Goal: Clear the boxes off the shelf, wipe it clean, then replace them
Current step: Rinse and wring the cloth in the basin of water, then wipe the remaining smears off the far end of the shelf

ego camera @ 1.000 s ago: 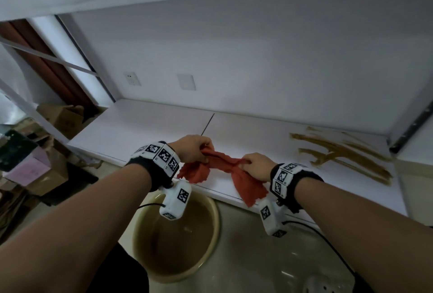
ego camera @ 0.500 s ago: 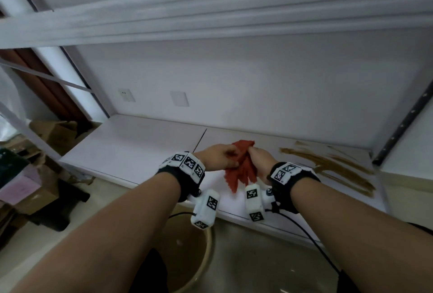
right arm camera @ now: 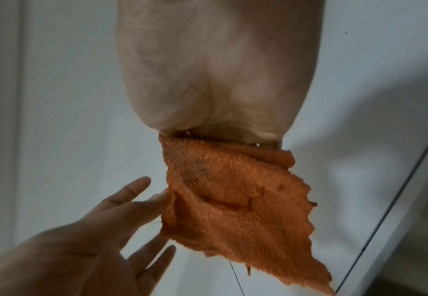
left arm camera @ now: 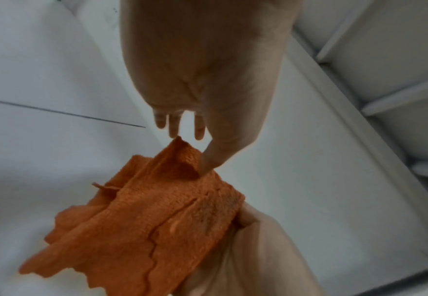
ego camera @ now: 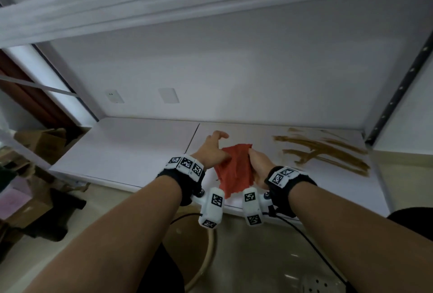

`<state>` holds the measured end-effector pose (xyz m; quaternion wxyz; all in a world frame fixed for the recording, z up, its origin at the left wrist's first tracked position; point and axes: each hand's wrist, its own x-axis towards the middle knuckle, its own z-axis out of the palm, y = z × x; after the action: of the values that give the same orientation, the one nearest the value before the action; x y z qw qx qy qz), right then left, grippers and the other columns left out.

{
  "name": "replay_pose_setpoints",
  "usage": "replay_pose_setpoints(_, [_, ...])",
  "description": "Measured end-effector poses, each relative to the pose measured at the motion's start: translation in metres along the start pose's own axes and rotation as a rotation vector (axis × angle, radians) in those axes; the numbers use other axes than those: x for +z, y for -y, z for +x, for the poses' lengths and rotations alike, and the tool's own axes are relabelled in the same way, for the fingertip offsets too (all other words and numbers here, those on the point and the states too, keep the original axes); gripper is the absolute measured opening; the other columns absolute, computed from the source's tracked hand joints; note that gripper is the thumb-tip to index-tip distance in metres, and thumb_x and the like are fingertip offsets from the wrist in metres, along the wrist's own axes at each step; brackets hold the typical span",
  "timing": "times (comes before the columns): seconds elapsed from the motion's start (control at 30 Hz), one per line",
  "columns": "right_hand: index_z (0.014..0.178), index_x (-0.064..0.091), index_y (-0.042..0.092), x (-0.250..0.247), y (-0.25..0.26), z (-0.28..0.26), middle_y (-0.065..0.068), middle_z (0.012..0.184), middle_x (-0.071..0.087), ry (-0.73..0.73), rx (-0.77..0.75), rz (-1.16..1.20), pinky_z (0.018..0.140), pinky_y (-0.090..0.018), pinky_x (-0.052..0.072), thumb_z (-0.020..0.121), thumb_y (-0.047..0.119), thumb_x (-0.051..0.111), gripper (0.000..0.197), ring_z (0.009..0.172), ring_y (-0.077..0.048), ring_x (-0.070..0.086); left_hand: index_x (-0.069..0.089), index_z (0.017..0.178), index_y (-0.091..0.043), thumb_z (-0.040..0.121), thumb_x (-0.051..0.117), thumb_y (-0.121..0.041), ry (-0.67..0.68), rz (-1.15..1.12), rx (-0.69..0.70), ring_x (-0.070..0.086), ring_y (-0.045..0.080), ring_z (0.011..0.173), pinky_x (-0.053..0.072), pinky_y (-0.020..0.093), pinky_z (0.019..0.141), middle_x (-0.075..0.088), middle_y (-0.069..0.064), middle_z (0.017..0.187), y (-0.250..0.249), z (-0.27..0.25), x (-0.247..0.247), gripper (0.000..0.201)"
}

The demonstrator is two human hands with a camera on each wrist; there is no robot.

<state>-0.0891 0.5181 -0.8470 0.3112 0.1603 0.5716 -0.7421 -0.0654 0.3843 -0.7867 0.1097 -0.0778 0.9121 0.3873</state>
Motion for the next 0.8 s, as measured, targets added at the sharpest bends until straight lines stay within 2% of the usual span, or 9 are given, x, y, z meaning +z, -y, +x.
replay_pose_setpoints(0.07, [0.116,0.061,0.003,0.001,-0.006,0.008,-0.02,0.112,0.065,0.003,0.012,0.007,0.071,-0.036,0.053,0.096,0.033,0.047,0.039,0.091,-0.034,0.064,0.04,0.132,-0.015,0.081,0.059,0.004,0.083,-0.111,-0.049,0.052,0.021,0.091,0.048,0.036,0.082,0.049,0.008,0.117,0.006,0.002,0.005,0.057])
replay_pose_setpoints(0.17, [0.113,0.061,0.001,0.004,-0.019,0.017,-0.021,0.111,0.065,-0.049,0.014,-0.052,0.082,-0.04,0.051,0.093,0.026,0.05,0.034,0.096,-0.034,0.062,0.048,0.121,-0.013,0.081,0.055,0.006,0.097,-0.087,-0.089,0.054,0.019,0.075,0.049,0.034,0.078,0.055,0.003,0.086,0.025,0.007,0.01,0.044])
replay_pose_setpoints(0.3, [0.089,0.061,0.01,0.012,-0.033,0.028,-0.02,0.105,0.064,-0.085,-0.022,-0.189,0.088,-0.042,0.047,0.097,0.033,0.037,0.034,0.089,-0.031,0.06,0.056,0.098,-0.018,0.081,0.056,0.002,-0.018,-0.107,-0.148,0.058,0.023,0.079,0.051,0.035,0.078,0.06,0.005,0.084,0.059,0.011,0.012,0.027])
replay_pose_setpoints(0.37, [0.101,0.059,0.012,0.015,-0.038,0.036,-0.015,0.106,0.064,-0.046,-0.035,-0.305,0.091,-0.039,0.048,0.092,0.05,0.039,0.044,0.094,-0.028,0.062,0.056,0.095,-0.019,0.081,0.057,-0.001,-0.045,-0.107,-0.184,0.061,0.026,0.081,0.053,0.034,0.08,0.06,0.004,0.081,0.074,0.014,0.011,0.023])
replay_pose_setpoints(0.4, [0.111,0.054,0.015,0.015,-0.041,0.038,-0.012,0.109,0.063,-0.028,-0.054,-0.389,0.091,-0.038,0.049,0.088,0.053,0.047,0.045,0.098,-0.027,0.062,0.057,0.096,-0.019,0.08,0.058,-0.002,-0.047,-0.101,-0.2,0.063,0.028,0.085,0.055,0.036,0.084,0.061,0.004,0.082,0.08,0.017,0.011,0.023])
replay_pose_setpoints(0.47, [0.119,0.042,0.021,0.018,-0.049,0.039,-0.012,0.11,0.06,0.0,-0.093,-0.473,0.087,-0.04,0.051,0.088,0.032,0.062,0.039,0.098,-0.028,0.061,0.059,0.101,-0.017,0.079,0.06,-0.002,-0.044,-0.081,-0.207,0.063,0.028,0.089,0.054,0.035,0.086,0.061,0.006,0.086,0.085,0.023,0.012,0.027])
replay_pose_setpoints(0.57, [0.122,0.04,0.019,0.021,-0.061,0.045,-0.015,0.115,0.059,-0.02,-0.152,-0.638,0.09,-0.046,0.052,0.091,0.015,0.057,0.035,0.099,-0.032,0.061,0.06,0.111,-0.016,0.081,0.059,-0.006,-0.025,-0.011,-0.142,0.06,0.022,0.085,0.049,0.028,0.077,0.064,0.008,0.094,0.08,0.031,0.015,0.032])
replay_pose_setpoints(0.7, [0.129,0.038,0.016,0.012,-0.06,0.054,-0.014,0.119,0.058,-0.112,-0.251,-0.892,0.084,-0.031,0.046,0.094,0.018,0.05,0.037,0.105,-0.032,0.058,0.058,0.117,-0.015,0.088,0.055,-0.014,0.006,0.142,-0.07,0.061,0.023,0.103,0.047,0.023,0.081,0.065,0.008,0.114,0.085,0.039,0.029,0.03])
replay_pose_setpoints(0.8, [0.131,0.037,0.019,-0.004,-0.061,0.058,-0.01,0.126,0.056,-0.096,-0.28,-1.007,0.082,-0.022,0.037,0.095,0.018,0.047,0.038,0.11,-0.03,0.056,0.059,0.116,-0.012,0.089,0.05,-0.01,0.03,0.208,-0.115,0.066,0.025,0.099,0.053,0.03,0.087,0.065,0.01,0.115,0.091,0.046,0.038,0.029])
